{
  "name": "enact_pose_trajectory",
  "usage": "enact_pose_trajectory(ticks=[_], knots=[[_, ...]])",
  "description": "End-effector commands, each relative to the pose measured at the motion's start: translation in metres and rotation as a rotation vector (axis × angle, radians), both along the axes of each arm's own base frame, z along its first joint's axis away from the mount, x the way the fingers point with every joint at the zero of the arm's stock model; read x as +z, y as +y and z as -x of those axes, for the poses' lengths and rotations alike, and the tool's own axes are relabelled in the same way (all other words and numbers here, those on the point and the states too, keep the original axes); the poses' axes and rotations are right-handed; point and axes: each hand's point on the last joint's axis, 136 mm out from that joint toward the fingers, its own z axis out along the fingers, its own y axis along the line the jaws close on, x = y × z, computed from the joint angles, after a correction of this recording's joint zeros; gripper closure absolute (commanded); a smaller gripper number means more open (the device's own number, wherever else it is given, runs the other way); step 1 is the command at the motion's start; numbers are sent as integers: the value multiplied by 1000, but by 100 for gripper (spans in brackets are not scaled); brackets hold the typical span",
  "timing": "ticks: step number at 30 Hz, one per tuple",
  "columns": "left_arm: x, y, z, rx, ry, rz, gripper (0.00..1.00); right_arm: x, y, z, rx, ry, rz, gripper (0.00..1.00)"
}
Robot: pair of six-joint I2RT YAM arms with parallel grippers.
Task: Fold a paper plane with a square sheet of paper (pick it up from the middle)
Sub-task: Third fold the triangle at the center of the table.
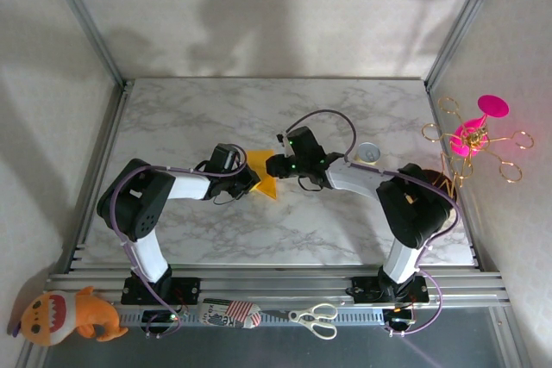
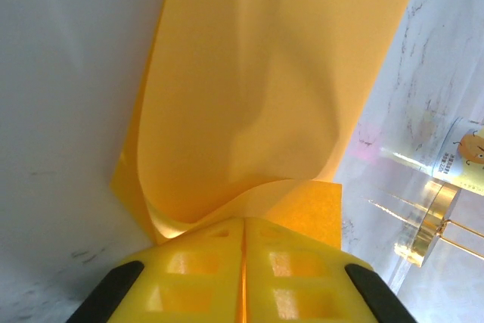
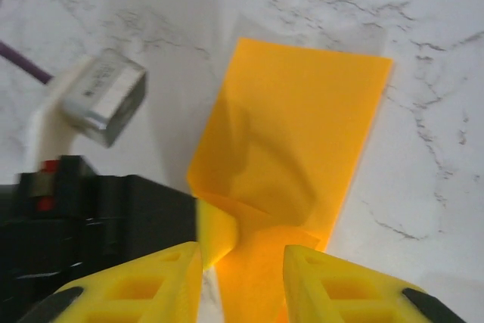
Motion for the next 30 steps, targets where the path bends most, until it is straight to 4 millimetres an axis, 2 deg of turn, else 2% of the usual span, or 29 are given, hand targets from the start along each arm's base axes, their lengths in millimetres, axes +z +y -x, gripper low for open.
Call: enact_pose_trajectory(ticks=[1,4,8,11,19,30], knots=[[-34,20,18,32,112,-94,92,3,4,19,51,83,-36,70],[-37,21,19,29,125,-105,92,-12,8,33,102,193,-14,83],[-39,23,20,31,132,-114,93,-26,11,43,120,273,-16,89],[-41,23,21,32,136,-116,92,-32,18,50,146,293,-8,90],[-42,23,22,26,142,-118,93,-47,28,50,160,319,31,90],[-46,26,26,31,155,-129,93,-68,26,59,167,362,99,90]])
